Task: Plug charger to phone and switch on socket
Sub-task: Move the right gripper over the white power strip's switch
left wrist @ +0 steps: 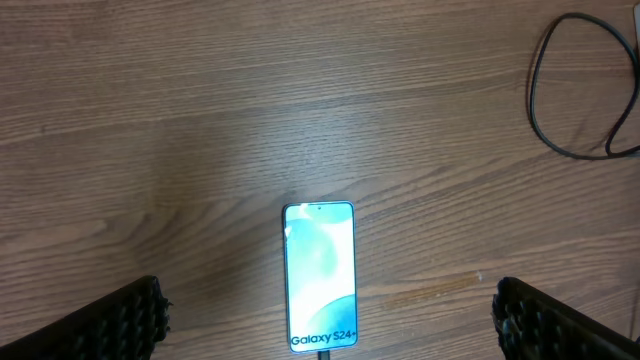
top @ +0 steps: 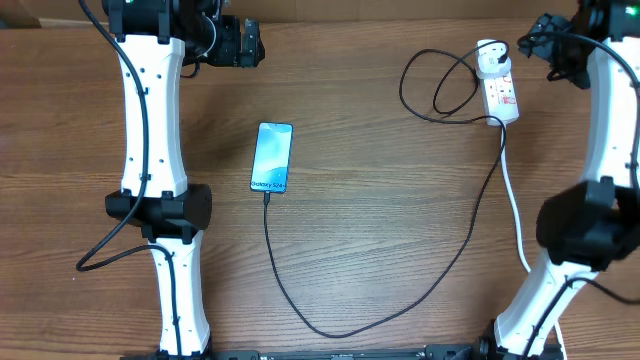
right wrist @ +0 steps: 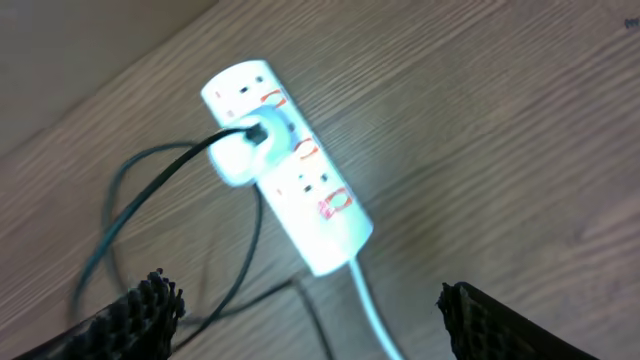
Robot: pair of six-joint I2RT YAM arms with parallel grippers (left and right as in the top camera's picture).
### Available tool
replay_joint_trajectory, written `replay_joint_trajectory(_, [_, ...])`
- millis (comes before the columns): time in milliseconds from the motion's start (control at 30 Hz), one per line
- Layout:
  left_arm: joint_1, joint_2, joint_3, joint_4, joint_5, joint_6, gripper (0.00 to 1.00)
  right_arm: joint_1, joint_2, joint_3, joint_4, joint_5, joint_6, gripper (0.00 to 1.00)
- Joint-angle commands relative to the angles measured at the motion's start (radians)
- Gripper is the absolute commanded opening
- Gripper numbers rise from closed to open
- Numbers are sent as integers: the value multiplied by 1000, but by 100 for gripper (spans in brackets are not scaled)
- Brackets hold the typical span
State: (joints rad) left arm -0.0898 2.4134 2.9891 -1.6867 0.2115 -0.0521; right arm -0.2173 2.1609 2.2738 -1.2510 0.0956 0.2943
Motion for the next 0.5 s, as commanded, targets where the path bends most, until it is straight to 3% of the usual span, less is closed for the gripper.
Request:
replay_joint_trajectory(0, [-2, -9, 15, -3, -6, 0, 100, -11, 74, 4, 35, 87, -14, 85])
replay_joint_trajectory(467, [-2, -9, 15, -3, -6, 0, 100, -34, 232, 4, 202, 99, -11, 85])
